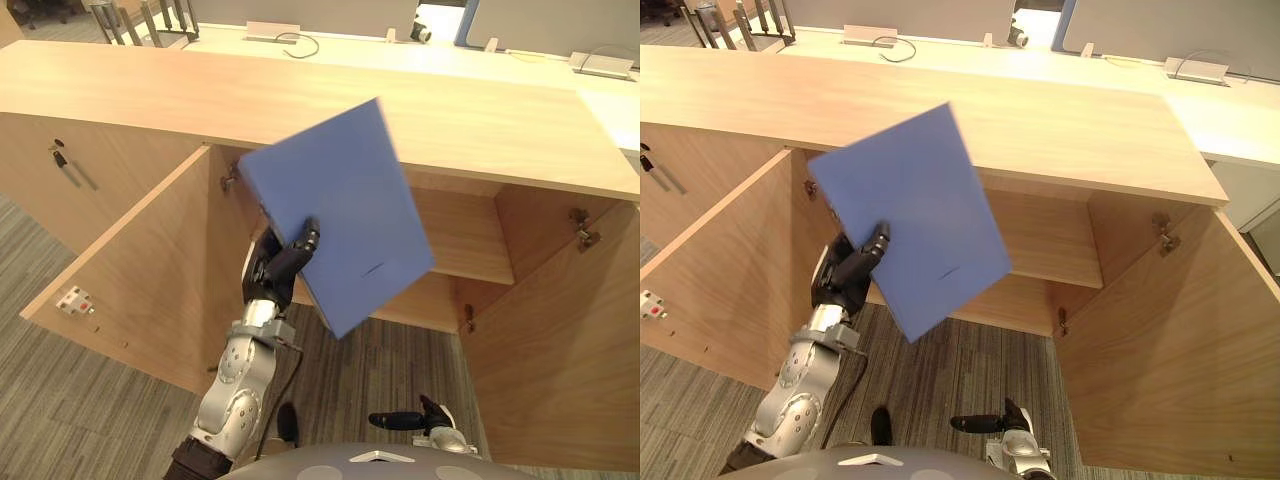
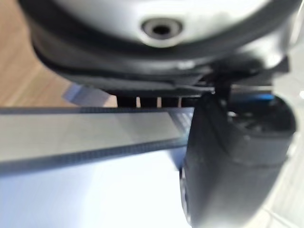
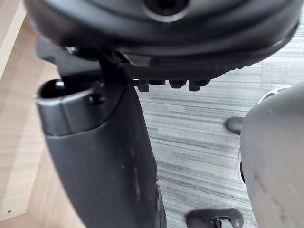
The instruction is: Walk over to the cabinet, pick up the folder, carry it to the office cabinet, place the folder inside the office cabinet, then close the office cabinet door
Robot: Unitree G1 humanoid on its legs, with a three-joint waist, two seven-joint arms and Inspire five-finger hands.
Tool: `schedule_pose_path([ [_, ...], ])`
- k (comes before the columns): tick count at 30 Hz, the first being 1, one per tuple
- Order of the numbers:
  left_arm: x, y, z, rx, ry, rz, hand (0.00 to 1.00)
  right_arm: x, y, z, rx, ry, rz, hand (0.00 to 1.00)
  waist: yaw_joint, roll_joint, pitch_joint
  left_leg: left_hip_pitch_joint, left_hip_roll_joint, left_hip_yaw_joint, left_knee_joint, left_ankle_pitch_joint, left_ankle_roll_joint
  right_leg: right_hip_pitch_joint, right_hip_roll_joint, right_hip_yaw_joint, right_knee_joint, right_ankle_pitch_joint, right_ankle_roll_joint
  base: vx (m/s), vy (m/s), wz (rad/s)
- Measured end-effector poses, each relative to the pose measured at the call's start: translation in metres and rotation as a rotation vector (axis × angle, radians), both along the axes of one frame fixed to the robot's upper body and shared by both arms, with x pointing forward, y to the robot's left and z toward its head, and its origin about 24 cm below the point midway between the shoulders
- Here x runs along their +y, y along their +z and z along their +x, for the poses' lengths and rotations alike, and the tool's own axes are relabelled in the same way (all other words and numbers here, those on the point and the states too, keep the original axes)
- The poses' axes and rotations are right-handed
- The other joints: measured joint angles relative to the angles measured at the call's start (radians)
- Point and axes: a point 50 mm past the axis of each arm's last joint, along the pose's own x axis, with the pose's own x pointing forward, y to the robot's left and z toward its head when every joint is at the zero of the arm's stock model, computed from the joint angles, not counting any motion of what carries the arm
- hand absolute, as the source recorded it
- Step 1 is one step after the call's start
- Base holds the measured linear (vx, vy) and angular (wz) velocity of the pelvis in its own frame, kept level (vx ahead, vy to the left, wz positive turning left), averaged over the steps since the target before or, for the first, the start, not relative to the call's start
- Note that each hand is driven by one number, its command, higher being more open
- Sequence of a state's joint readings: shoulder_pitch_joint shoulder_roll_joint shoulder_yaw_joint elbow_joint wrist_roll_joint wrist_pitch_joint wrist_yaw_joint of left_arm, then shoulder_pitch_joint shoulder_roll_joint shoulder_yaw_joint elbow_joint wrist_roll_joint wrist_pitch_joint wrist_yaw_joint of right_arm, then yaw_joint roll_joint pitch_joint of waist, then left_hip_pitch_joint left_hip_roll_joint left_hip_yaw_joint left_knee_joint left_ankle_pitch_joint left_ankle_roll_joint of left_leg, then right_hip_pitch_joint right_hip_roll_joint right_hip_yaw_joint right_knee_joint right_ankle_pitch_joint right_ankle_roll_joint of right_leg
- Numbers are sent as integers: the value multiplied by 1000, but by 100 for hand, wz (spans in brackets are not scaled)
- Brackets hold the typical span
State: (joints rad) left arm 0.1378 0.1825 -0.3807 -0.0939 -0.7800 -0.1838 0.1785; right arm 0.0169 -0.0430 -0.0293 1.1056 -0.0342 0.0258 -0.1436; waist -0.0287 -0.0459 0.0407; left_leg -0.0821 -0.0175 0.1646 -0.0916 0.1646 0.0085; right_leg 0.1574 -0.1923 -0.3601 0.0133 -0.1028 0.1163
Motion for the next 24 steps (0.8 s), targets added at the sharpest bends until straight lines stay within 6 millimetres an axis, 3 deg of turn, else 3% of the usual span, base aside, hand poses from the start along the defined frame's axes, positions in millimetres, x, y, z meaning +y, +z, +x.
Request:
schedule_pose_path([
  [2, -1, -25, -11, 149, -18, -93, 0, 1, 0, 0, 8, 8, 6, 100, 1, 0, 0, 11, 4, 6, 0, -7, -5, 10, 3, 0, -1, -4, -6, 80, -61, -4],
  [6, -12, -35, -17, 215, -84, -167, 0, 2, 0, 1, 6, 10, 10, 100, 0, -1, 2, 24, 12, 11, 0, -11, -11, 20, 8, 1, -3, -7, -9, 11, -49, -6],
  [9, -18, -34, -19, 204, -122, -199, 0, 3, 5, 6, -59, -100, 57, 100, -4, 3, 4, 25, 18, 16, 0, -14, -14, 15, 9, 11, -3, -10, -8, -42, -21, -10],
  [14, -5, -26, -18, 173, -62, -217, 0, -6, 29, 20, -295, -444, 176, 100, -12, 5, 7, 18, 30, 39, 0, -16, -14, -12, 9, 42, 2, -11, -6, -33, 0, -16],
  [19, 9, -4, -17, 76, 12, -261, 0, -43, 65, 40, -592, -769, 218, 100, -29, 4, 8, 17, 27, 45, 0, -7, -4, -18, 13, 43, 20, -3, -7, -7, 3, -1],
  [24, 11, 4, -16, 37, 24, -270, 0, -65, 99, 55, -818, -891, 235, 100, -29, 12, 12, 18, 32, 45, 0, -12, -8, -21, 17, 46, 29, 3, -13, -74, 25, 0],
])
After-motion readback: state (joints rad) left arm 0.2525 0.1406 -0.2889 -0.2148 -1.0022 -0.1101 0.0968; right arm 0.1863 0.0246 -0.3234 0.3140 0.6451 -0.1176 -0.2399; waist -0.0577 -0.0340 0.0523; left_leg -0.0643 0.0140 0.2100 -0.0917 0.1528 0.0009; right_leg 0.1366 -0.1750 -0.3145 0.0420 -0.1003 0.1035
